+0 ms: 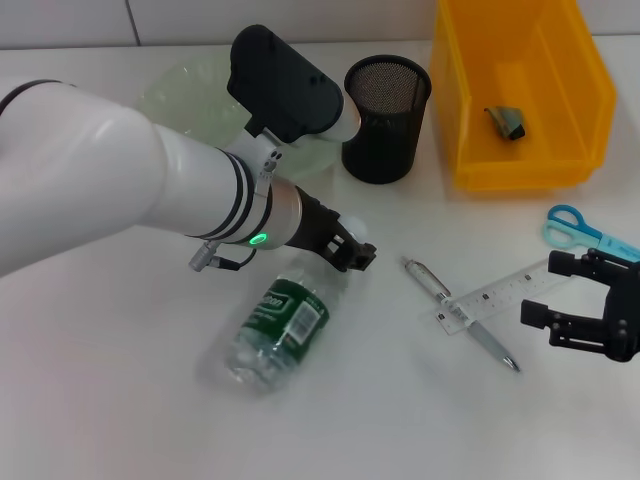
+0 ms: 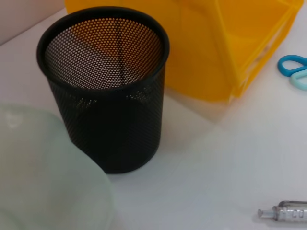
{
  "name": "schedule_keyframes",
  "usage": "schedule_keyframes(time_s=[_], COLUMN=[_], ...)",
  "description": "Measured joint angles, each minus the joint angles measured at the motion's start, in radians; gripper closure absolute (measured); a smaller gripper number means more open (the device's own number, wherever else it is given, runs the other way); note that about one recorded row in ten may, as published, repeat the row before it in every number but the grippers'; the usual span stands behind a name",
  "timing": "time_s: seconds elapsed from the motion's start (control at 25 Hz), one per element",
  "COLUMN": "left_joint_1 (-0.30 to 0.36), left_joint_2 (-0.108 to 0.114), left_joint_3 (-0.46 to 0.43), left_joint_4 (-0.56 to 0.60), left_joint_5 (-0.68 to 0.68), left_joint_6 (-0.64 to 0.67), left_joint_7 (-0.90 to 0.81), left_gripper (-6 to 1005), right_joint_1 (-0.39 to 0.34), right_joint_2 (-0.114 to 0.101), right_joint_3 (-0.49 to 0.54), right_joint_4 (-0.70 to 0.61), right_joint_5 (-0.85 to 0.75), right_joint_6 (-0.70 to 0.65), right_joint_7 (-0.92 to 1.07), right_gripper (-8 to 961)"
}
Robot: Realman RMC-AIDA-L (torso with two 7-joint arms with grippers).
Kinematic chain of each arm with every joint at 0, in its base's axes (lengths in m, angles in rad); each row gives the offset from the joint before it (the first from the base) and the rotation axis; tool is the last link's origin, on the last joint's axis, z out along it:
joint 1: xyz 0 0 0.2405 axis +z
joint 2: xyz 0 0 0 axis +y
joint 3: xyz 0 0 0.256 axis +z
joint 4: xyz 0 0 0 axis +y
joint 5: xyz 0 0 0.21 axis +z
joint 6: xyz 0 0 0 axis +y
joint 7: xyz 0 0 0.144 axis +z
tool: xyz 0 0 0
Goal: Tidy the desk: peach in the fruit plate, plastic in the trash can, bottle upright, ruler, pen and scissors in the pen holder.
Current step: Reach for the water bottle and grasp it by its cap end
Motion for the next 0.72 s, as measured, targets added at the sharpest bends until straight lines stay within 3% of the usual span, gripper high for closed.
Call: schedule_keyframes(time_s=[0.28, 0.72], left_joint_1=[0.002, 0.089], left_joint_2=[0.0, 0.005], left_joint_3=[-0.001, -0.018], left_joint_4=[0.019, 0.217], left_joint_5=[0.005, -0.002], left_joint_6=[0.045, 0.148], left_joint_7=[0.021, 0.095], left_gripper=[414, 683], right_joint_1=[-0.001, 0.0], right_joint_2=[0.0, 0.0], right_joint_3=[0.0, 0.0], right_joint_4=[0.003, 0.003], right_joint_5=[-0.001, -0.001], right_joint_6=[0.0, -0.002], right_joint_7=[0.0, 0.0], right_gripper=[112, 112])
